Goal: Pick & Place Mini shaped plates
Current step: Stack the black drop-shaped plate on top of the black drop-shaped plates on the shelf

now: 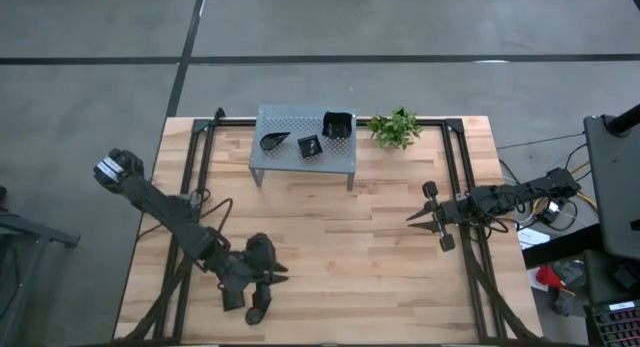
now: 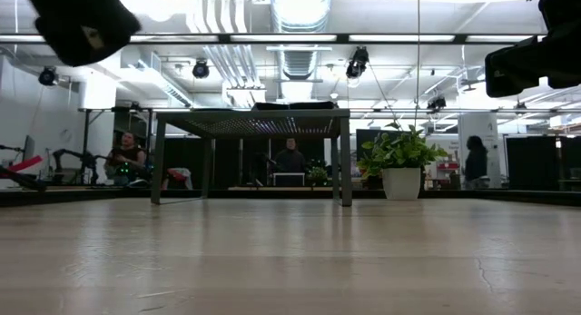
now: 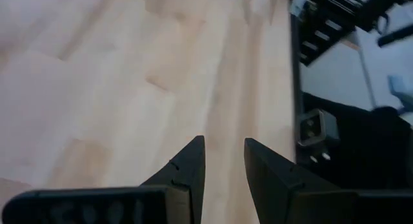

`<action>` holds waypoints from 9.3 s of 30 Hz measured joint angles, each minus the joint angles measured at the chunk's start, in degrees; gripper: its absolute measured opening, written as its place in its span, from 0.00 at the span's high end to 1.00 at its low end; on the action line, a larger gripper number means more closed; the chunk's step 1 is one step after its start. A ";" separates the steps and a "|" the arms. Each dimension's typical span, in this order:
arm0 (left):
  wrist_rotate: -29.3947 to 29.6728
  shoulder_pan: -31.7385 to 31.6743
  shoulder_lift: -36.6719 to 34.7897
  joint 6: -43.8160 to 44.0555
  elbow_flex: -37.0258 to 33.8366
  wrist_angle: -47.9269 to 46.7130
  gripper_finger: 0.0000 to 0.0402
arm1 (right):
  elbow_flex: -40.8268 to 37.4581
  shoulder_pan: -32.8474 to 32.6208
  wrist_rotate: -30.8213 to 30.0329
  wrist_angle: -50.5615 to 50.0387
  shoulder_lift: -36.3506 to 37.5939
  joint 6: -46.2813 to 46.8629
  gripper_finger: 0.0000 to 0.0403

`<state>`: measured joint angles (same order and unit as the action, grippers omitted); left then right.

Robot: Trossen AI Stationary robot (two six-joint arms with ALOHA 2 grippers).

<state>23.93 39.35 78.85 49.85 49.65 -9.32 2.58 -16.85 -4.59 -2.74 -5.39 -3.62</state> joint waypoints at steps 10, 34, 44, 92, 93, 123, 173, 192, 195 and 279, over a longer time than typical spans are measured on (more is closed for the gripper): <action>-7.08 5.20 8.53 13.74 1.89 2.77 0.75 | 0.01 -0.01 -0.01 -0.02 0.00 0.00 0.84; -17.04 11.87 19.65 38.56 8.96 0.08 0.75 | 0.01 -0.01 0.02 -0.02 0.00 0.00 0.84; -17.41 11.76 19.80 38.52 10.91 -10.54 0.75 | 0.01 0.01 -0.01 -0.02 -0.01 0.00 0.84; -15.39 11.61 34.68 32.13 33.46 -43.09 0.75 | 0.01 0.01 -0.01 0.00 0.00 0.00 0.84; -15.31 11.61 34.68 32.19 33.46 -43.17 0.75 | -0.01 -0.01 -0.01 0.00 0.00 0.00 0.84; -15.22 10.70 35.38 26.24 35.46 -45.56 1.00 | 0.01 -0.01 0.00 -0.02 -0.02 0.00 0.84; 8.52 -23.30 10.07 -8.19 40.26 -61.69 1.00 | 0.01 0.00 0.00 -0.02 -0.02 0.00 0.84; 8.56 -38.80 3.43 -21.15 42.49 -60.50 1.00 | 0.00 0.01 -0.01 -0.01 -0.02 0.01 0.84; 8.18 -40.60 3.38 -22.20 43.60 -60.31 1.00 | 0.00 0.01 -0.01 -0.02 -0.01 0.01 0.84; 2.13 -58.05 5.93 -33.47 28.72 -45.54 1.00 | 0.01 0.00 0.02 -0.02 -0.02 0.00 0.84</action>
<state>26.06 -18.70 84.78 16.38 78.37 -54.86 2.58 -16.85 -4.58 -2.76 -5.41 -3.62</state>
